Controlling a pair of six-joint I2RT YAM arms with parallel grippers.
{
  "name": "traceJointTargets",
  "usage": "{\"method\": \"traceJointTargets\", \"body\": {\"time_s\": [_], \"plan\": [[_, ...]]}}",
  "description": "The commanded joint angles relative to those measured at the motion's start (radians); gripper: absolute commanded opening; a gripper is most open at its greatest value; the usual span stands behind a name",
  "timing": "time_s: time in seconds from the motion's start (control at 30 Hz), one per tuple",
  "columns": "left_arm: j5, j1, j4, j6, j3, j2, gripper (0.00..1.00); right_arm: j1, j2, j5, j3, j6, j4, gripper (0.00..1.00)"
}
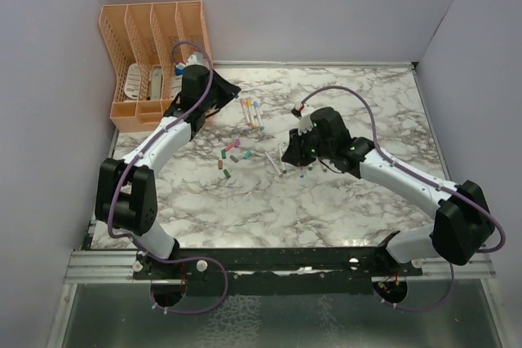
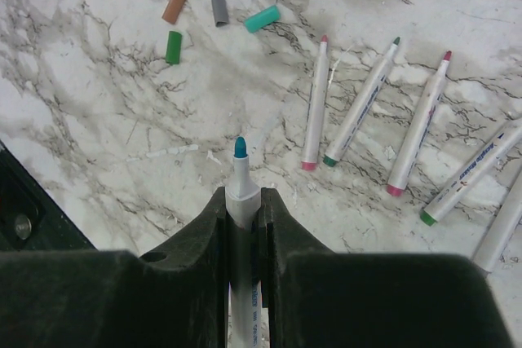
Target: Open the pen caps
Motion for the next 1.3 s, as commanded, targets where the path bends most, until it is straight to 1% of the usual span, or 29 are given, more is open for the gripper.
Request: {"method": "traceJointTargets", "body": {"time_s": [0.0, 0.1, 0.2, 0.37, 0.53, 0.87, 1.27], "plan": [[0.034, -0.022, -0.083, 0.077, -0.043, -0.029, 0.0, 0.006, 0.048, 0.07, 0.009, -0.007, -0.036, 0.01], [0.027, -0.04, -0.135, 0.13, -0.124, -0.074, 0.0, 0.009, 0.103, 0.102, 0.02, -0.014, -0.037, 0.01], [-0.012, -0.071, -0.193, 0.175, -0.178, -0.107, 0.0, 0.011, 0.143, 0.14, 0.034, -0.018, -0.045, 0.01], [-0.103, -0.156, -0.273, 0.233, -0.203, -0.117, 0.0, 0.012, 0.187, 0.191, 0.036, -0.018, -0.053, 0.01], [-0.159, -0.218, -0.303, 0.248, -0.224, -0.094, 0.0, 0.012, 0.217, 0.228, 0.035, -0.007, -0.054, 0.01], [-0.175, -0.239, -0.305, 0.253, -0.292, -0.052, 0.0, 0.012, 0.241, 0.245, 0.013, -0.003, -0.069, 0.01], [-0.164, -0.249, -0.306, 0.267, -0.309, -0.006, 0.0, 0.043, 0.213, 0.228, -0.069, 0.045, -0.063, 0.01]]}}
